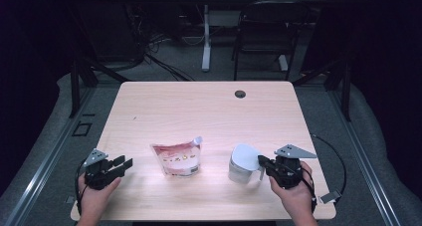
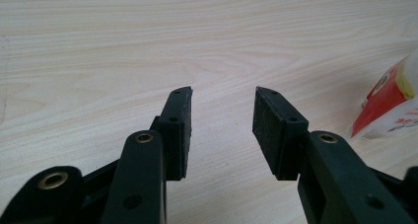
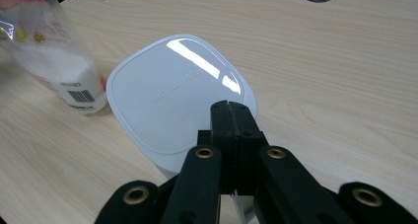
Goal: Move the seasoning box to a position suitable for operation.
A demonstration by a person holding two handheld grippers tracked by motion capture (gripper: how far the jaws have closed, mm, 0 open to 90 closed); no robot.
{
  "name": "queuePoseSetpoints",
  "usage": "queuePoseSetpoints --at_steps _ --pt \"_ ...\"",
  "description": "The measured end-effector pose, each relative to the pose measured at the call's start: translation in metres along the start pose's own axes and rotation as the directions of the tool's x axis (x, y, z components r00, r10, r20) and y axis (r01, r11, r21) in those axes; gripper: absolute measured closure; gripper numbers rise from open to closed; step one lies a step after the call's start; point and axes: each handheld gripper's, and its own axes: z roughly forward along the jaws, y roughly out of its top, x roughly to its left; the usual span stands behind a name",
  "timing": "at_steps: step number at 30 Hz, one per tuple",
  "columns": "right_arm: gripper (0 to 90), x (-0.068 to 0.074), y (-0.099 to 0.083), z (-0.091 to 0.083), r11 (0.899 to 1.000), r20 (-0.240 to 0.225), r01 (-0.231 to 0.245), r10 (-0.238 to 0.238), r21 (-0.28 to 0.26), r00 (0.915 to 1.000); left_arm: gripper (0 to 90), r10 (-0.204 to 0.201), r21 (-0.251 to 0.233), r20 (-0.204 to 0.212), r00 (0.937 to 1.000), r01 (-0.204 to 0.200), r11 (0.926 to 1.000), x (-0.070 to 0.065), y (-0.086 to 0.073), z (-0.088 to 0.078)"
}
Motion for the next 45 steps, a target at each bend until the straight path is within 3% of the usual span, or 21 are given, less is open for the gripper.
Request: queuePoseSetpoints --at_steps 45 --pt "90.0 -0.0062 -0.0047 -0.0015 0.999 -0.022 -0.047 0.046 -0.006 0.9987 59.2 0.000 0.003 0.000 1.0000 0.000 1.0000 0.0001 -0.0001 0.0005"
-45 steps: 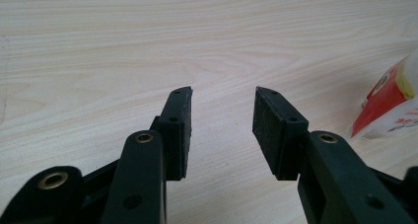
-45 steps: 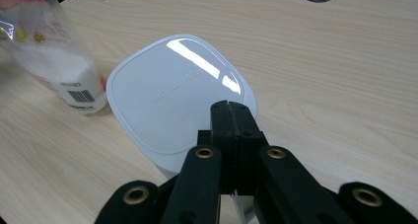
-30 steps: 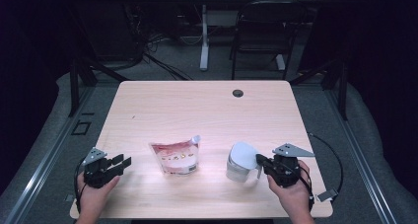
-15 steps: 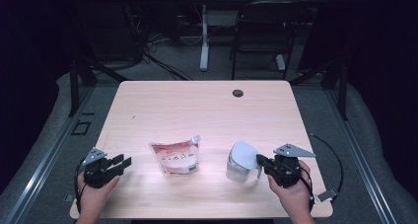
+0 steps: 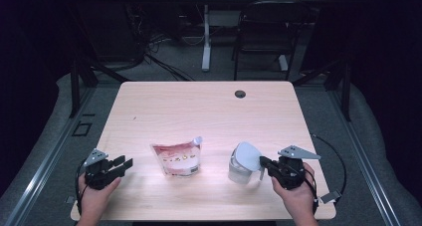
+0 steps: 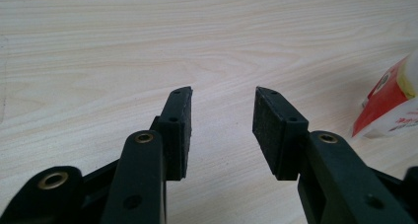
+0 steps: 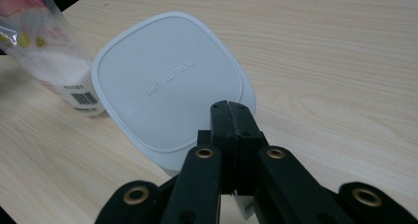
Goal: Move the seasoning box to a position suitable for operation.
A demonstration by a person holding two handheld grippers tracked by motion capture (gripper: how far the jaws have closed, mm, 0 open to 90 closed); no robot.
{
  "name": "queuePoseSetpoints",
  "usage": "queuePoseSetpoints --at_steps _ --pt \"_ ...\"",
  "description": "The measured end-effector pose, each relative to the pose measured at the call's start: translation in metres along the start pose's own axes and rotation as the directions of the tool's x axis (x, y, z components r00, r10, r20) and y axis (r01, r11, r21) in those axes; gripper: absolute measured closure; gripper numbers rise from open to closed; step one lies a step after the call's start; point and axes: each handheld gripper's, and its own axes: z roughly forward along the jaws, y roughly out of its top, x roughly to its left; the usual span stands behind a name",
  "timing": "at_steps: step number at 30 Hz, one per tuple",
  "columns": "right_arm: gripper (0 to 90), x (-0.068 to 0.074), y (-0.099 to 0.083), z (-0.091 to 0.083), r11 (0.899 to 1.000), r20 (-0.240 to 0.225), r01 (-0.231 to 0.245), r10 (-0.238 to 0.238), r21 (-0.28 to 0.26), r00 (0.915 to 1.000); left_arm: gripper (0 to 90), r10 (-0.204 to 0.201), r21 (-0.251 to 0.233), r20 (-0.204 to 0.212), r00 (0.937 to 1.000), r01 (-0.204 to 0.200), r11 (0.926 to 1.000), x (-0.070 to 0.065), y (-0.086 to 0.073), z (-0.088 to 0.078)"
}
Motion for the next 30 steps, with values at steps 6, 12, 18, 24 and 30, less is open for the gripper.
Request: queuePoseSetpoints --at_steps 6,12,18,24,30 --pt "90.0 -0.001 -0.001 0.000 1.000 -0.002 -0.012 0.012 -0.003 0.9999 59.2 -0.002 -0.002 0.000 1.0000 0.002 1.0000 0.000 0.000 0.000" --pt "90.0 -0.004 -0.003 0.000 0.999 -0.015 -0.038 0.038 -0.012 0.9992 59.2 0.001 -0.002 0.000 1.0000 -0.001 1.0000 0.000 0.000 0.000" --pt "90.0 -0.004 -0.006 0.000 0.999 -0.007 -0.046 0.046 -0.007 0.9989 59.2 0.002 0.000 0.001 1.0000 -0.002 1.0000 0.000 0.000 0.000" --pt "90.0 -0.006 -0.009 0.001 0.998 -0.004 -0.059 0.059 -0.001 0.9983 59.2 0.001 -0.004 0.000 1.0000 -0.001 1.0000 0.000 0.000 0.000" --pt "90.0 -0.010 -0.011 0.002 0.994 -0.034 -0.108 0.108 -0.020 0.9936 59.2 0.001 -0.004 0.000 1.0000 -0.001 1.0000 0.000 0.000 0.000"
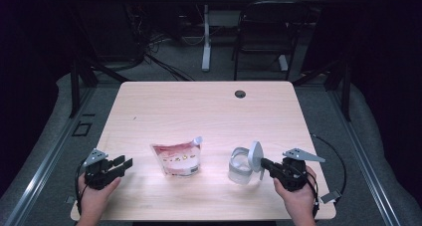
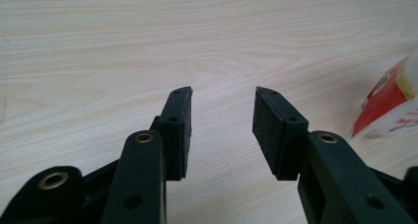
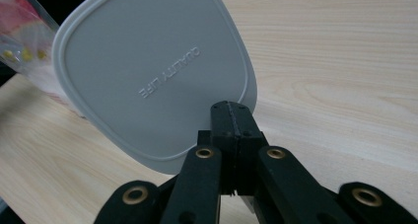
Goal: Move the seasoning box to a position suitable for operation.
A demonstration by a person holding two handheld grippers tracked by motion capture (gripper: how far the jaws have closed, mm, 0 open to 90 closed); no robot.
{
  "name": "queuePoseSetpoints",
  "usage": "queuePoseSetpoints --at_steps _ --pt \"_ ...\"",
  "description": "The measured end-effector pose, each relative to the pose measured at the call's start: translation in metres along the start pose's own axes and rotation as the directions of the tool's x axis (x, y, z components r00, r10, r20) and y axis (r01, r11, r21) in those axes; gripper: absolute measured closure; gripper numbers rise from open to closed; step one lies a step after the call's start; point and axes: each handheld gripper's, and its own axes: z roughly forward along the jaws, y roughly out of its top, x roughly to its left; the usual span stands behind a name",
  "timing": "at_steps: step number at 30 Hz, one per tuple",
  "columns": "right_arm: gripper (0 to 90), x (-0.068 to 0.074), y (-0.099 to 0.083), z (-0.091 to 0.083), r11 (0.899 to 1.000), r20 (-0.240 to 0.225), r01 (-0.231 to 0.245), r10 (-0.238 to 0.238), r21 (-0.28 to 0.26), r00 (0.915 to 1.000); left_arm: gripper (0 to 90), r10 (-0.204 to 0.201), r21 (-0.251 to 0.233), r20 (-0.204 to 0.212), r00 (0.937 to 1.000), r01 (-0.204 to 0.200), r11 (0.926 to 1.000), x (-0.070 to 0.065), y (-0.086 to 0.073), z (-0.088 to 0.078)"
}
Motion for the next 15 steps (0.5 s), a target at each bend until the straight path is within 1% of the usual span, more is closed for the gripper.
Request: queuePoseSetpoints --at_steps 1,2,3,5,13,14,15 --pt "90.0 -0.0013 -0.0005 0.0000 1.000 -0.005 -0.011 0.011 0.000 0.9999 59.2 0.000 0.000 0.000 1.0000 0.000 1.0000 0.0000 0.0000 0.0000" --pt "90.0 -0.0038 -0.0016 0.0003 1.000 -0.021 -0.031 0.031 -0.001 0.9993 59.2 0.000 0.000 0.000 1.0000 0.000 1.0000 0.0000 0.0000 -0.0001" --pt "90.0 -0.0038 -0.0016 0.0003 1.000 -0.021 -0.031 0.031 -0.001 0.9993 59.2 -0.001 -0.001 0.000 1.0000 0.001 1.0000 0.0000 0.0000 0.0000" --pt "90.0 -0.0058 -0.0029 0.0006 0.999 -0.032 -0.053 0.052 -0.004 0.9981 59.2 -0.001 0.000 0.000 1.0000 0.001 1.0000 -0.0001 0.0000 -0.0001" --pt "90.0 -0.0075 -0.0050 0.0010 0.998 -0.035 -0.068 0.067 -0.014 0.9971 59.2 -0.001 -0.001 0.000 1.0000 0.001 1.0000 -0.0002 -0.0001 -0.0003" --pt "90.0 -0.0087 -0.0057 0.0011 0.997 -0.046 -0.080 0.079 -0.015 0.9958 59.2 0.000 -0.001 -0.001 1.0000 0.000 1.0000 -0.0001 0.0000 -0.0004" --pt "90.0 -0.0091 -0.0060 0.0012 0.997 -0.045 -0.081 0.080 -0.013 0.9958 59.2 -0.001 -0.002 0.000 1.0000 0.001 1.0000 -0.0001 0.0000 -0.0005"
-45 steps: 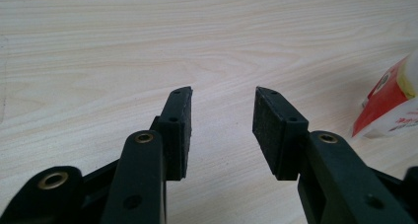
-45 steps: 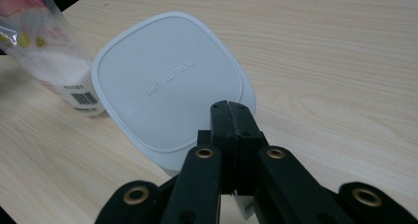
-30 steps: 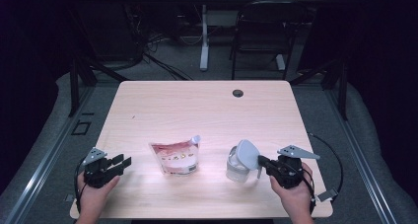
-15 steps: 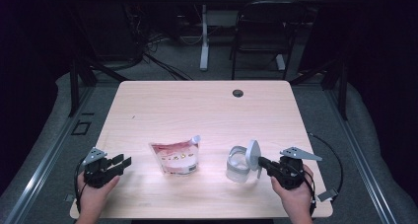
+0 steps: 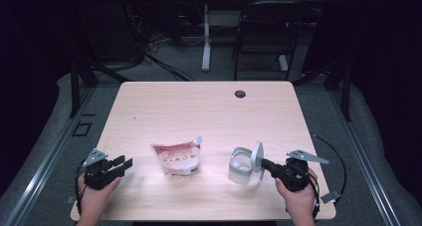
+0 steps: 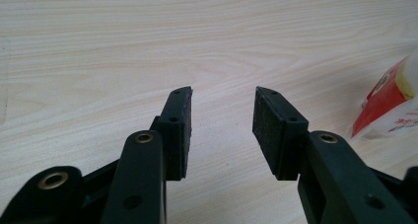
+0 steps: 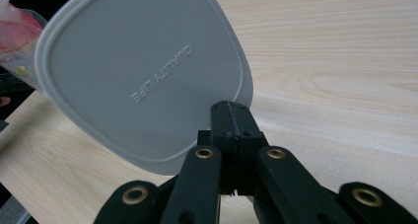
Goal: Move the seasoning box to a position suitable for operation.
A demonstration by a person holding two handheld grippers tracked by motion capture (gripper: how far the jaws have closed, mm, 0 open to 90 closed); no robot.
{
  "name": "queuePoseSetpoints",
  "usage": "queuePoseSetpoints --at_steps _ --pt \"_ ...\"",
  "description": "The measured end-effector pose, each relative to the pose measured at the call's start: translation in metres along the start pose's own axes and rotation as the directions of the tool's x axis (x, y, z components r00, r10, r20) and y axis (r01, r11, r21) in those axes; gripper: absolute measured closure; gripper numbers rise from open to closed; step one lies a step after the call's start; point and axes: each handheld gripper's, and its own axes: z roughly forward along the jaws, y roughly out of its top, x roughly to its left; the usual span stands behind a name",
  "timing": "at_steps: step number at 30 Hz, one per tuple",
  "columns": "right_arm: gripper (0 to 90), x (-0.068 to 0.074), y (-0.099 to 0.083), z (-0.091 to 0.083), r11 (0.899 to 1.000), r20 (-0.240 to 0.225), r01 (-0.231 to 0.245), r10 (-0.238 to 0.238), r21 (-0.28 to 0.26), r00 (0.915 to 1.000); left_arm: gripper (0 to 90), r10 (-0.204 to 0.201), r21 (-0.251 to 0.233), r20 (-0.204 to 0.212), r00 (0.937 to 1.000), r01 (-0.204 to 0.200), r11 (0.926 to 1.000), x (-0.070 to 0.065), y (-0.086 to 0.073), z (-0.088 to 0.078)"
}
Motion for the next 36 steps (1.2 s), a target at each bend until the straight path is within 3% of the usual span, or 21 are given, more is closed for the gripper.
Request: queuePoseSetpoints --at_steps 26,34,35,36 --pt "89.7 -0.006 -0.007 0.005 0.999 0.014 -0.013 0.012 0.040 0.9998 59.2 0.000 -0.004 0.000 1.0000 0.000 1.0000 0.001 0.000 0.000" --pt "80.2 -0.004 -0.009 0.001 1.000 0.044 0.016 -0.017 0.020 0.9989 59.2 0.001 -0.001 -0.001 1.0000 -0.001 1.0000 0.000 0.000 -0.001" --pt "77.5 -0.004 -0.012 -0.001 0.999 0.073 0.035 -0.036 0.021 0.9966 59.2 0.001 -0.001 0.000 1.0000 -0.001 1.0000 0.000 0.000 -0.001" --pt "77.5 -0.004 -0.012 -0.001 0.999 0.073 0.035 -0.036 0.021 0.9966 59.2 0.000 -0.001 0.000 1.0000 0.000 1.0000 0.000 0.000 -0.001"
